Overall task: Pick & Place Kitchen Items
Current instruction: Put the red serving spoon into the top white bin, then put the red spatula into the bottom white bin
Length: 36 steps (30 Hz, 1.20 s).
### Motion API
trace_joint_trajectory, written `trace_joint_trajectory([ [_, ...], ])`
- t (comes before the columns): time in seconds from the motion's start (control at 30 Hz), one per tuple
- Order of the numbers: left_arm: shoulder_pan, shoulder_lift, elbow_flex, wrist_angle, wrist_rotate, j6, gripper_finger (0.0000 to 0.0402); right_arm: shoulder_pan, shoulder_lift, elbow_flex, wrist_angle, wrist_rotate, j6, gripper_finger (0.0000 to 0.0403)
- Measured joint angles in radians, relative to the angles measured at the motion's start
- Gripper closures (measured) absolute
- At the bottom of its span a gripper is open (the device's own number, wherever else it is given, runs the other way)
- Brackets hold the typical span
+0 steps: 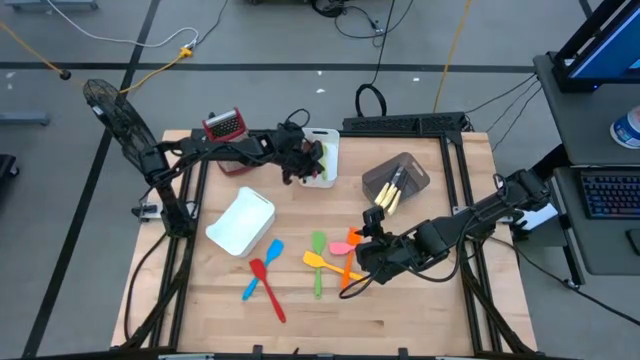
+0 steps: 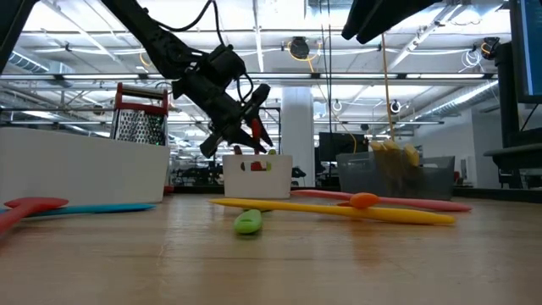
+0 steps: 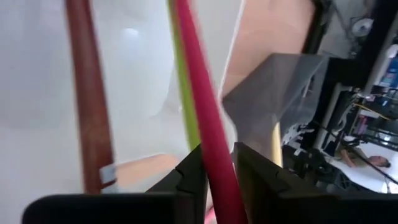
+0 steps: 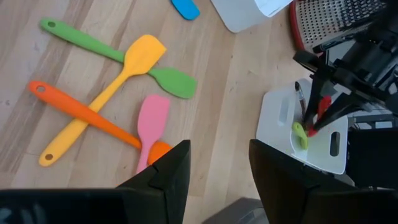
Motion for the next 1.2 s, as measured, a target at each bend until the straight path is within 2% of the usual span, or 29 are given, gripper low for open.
trace_joint_trajectory([
  [0.2,0.0,0.0,0.0,0.045,-0.009,0.028,0.0297,0.0,0.0,0.0,0.0,0.0,0.0,0.0248],
  [0.47,0.0,0.0,0.0,0.052,-0.017,0.06,0.0207,0.0,0.0,0.0,0.0,-0.003,0.002,0.0248],
  [0.67,0.0,0.0,0.0,0.087,0.142,0.056,0.0142,0.0,0.0,0.0,0.0,-0.004,0.026,0.0248],
  [0.8,0.007,0.0,0.0,0.125,0.299,0.039,0.0114,0.0,0.0,0.0,0.0,-0.004,0.027,0.0248],
  [0.87,0.01,-0.002,0.0,0.145,0.34,0.025,0.0104,0.0,0.0,0.0,0.0,-0.004,0.027,0.0248],
  [1.07,0.01,-0.059,0.001,0.164,0.338,0.024,0.0086,0.0,0.0,0.0,-0.001,-0.004,0.046,0.0248],
  [1.2,-0.002,-0.131,0.001,0.17,0.297,0.064,0.0083,0.0,0.0,0.0,-0.014,-0.004,0.053,0.0248],
])
